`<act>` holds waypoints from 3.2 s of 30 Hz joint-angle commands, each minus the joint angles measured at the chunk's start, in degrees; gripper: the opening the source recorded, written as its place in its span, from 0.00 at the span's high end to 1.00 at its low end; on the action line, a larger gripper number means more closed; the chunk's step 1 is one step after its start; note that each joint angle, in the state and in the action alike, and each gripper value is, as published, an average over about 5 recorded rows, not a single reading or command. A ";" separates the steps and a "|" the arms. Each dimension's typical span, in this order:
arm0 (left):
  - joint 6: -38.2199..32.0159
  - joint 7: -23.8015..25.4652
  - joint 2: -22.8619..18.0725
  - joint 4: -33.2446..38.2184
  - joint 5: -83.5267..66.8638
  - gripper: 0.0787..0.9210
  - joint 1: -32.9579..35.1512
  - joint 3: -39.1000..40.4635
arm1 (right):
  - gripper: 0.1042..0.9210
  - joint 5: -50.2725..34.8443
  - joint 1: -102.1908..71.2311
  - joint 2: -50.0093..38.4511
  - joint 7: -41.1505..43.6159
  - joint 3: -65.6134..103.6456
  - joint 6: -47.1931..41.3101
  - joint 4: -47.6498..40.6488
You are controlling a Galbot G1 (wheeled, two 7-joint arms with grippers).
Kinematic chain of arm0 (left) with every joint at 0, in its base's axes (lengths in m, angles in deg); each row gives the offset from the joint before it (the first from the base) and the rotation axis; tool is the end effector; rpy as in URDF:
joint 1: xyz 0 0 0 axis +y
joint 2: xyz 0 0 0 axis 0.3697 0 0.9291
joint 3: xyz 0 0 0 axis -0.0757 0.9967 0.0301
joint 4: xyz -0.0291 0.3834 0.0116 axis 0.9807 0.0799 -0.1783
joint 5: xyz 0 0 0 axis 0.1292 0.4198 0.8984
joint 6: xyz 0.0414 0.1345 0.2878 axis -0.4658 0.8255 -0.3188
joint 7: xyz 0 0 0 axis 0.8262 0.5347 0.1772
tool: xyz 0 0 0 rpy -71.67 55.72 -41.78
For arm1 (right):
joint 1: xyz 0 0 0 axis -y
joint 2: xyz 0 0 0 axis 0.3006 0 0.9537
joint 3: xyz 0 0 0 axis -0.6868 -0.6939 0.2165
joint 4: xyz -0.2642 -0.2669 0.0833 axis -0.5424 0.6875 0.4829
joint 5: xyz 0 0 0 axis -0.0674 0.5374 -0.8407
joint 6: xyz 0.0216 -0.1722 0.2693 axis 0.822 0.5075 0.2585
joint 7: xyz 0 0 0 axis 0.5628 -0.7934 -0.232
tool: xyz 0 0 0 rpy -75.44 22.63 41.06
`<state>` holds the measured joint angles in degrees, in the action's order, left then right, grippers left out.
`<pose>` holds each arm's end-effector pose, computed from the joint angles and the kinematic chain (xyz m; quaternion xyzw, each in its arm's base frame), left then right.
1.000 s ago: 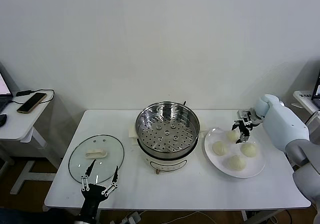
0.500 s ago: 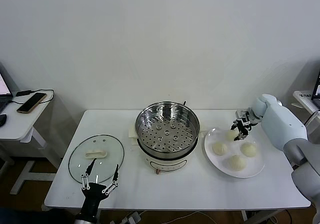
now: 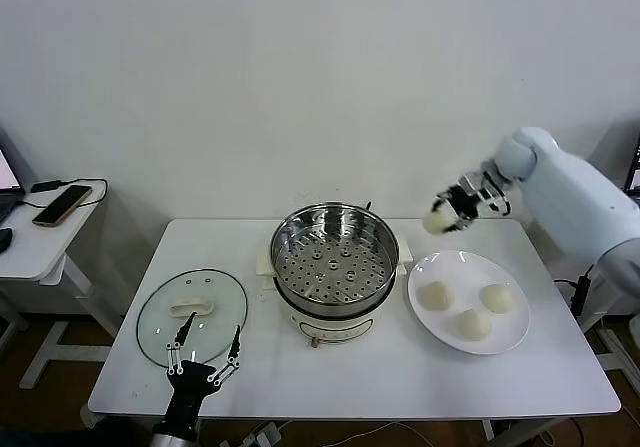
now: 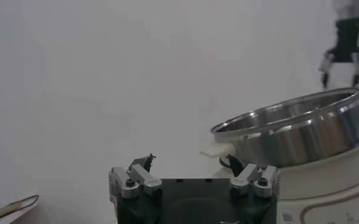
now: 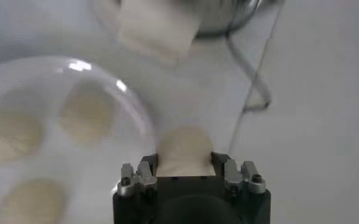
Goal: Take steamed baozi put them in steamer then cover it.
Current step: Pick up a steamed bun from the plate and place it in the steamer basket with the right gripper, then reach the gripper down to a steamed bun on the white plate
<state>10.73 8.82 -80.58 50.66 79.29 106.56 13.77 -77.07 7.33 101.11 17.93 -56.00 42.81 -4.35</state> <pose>0.0760 0.0490 -0.3727 0.0725 0.9846 0.1497 0.0543 0.6135 -0.1192 -0.0333 0.5797 -0.4015 0.6991 0.1182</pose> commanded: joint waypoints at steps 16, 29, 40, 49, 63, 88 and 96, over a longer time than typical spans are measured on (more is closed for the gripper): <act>0.16 -0.19 -0.01 1.08 -0.68 0.12 0.27 -0.69 | 0.36 18.68 -0.56 20.10 -2.08 -6.19 19.83 -1.23; -0.11 -0.31 0.24 0.94 -1.22 0.12 -0.22 -0.89 | 0.36 24.08 -3.59 26.99 -4.92 -3.49 21.36 -11.59; -0.16 -0.41 0.19 0.93 -1.32 0.12 -0.34 -0.90 | 0.33 24.09 -4.30 27.36 -5.11 -3.74 21.56 -12.55; 0.14 -0.49 0.04 1.07 -1.30 0.12 -0.54 -0.90 | 0.13 17.72 -1.25 22.74 -1.50 -3.76 19.09 -5.76; 0.92 -0.41 0.28 0.93 -0.97 0.12 -1.62 -0.41 | 0.12 -22.13 12.08 -5.37 6.84 -15.57 -17.95 6.58; 1.22 -0.62 0.05 1.03 -0.83 0.12 -1.84 -0.15 | 0.12 -24.23 -8.80 -8.53 -3.23 -17.20 -27.36 -6.50; 1.24 -0.66 -0.01 0.87 -0.83 0.12 -1.91 -0.11 | 0.12 -22.40 -11.61 -4.79 -3.13 -15.70 -27.31 -8.77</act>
<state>11.97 8.19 -80.59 51.63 78.47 104.64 13.65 -99.93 0.45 94.12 15.75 -73.05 17.28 -10.08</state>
